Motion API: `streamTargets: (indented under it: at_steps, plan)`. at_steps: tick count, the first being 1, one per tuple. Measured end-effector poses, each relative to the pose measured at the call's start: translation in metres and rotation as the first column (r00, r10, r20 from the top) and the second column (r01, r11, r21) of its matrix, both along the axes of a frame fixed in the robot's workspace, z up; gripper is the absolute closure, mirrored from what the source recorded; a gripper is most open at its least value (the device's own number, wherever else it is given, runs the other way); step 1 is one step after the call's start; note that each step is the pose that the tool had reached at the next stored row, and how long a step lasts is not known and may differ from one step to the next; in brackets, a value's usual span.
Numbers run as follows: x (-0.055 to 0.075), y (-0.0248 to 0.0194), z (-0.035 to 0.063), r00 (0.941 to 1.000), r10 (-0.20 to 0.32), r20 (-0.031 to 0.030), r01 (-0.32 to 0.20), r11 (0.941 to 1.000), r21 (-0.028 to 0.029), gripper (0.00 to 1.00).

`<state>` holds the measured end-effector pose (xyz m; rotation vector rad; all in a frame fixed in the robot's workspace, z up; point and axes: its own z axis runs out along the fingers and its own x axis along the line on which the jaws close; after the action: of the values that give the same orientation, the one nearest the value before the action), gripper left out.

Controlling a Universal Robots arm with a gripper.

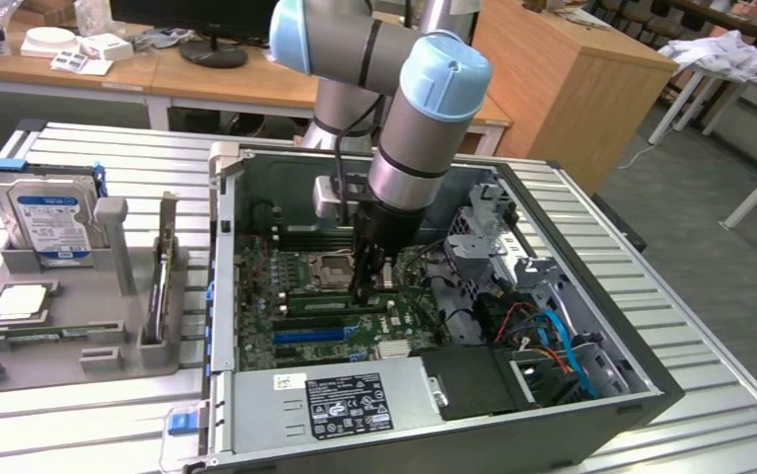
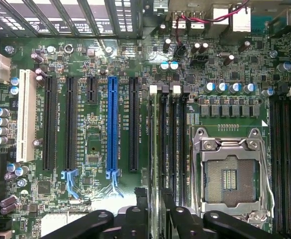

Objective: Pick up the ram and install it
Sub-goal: 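Insert the ram into the slot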

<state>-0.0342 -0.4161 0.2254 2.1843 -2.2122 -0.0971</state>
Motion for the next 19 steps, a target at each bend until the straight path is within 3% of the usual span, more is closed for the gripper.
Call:
streamTargets:
  at_steps: [3, 7, 19]
  plan:
    - [0.0, 0.0, 0.0035, 1.0, 0.0, 0.0, 0.0, 1.0, -0.0001, 0.75]
    - [0.0, 0.0, 0.0158, 1.0, 0.0, 0.0, 0.0, 1.0, -0.0001, 0.75]
    - [0.0, 0.0, 0.0681, 1.0, 0.0, 0.0001, 0.0, 1.0, -0.0001, 0.75]
